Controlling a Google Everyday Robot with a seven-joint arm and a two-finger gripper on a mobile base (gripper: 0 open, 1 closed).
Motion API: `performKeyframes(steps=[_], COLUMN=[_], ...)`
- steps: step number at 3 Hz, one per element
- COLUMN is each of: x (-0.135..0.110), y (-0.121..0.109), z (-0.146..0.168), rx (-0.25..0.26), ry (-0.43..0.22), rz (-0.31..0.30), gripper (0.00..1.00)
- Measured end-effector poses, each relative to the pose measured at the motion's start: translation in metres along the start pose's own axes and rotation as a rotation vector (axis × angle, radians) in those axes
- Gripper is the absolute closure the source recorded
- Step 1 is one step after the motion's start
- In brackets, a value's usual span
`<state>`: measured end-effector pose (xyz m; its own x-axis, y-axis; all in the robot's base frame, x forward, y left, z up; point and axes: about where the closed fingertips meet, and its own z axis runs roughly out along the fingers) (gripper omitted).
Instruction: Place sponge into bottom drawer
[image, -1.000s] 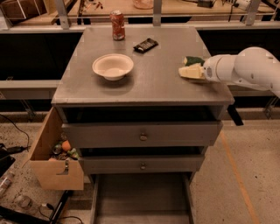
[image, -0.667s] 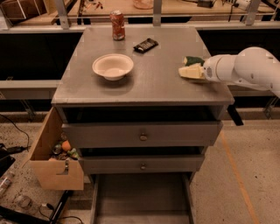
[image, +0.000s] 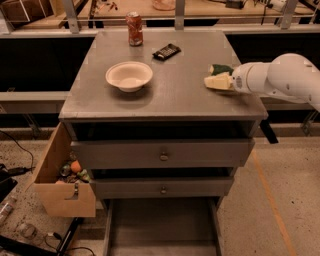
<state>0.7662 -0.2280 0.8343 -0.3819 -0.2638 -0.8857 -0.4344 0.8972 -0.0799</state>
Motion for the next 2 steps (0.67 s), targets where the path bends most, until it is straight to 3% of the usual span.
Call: performKeyframes(steps=[2], x=[-0.0001], y=[-0.0001], z=[-0.0001], rx=[0.000], ry=[0.000], rz=[0.000], gripper=[1.00])
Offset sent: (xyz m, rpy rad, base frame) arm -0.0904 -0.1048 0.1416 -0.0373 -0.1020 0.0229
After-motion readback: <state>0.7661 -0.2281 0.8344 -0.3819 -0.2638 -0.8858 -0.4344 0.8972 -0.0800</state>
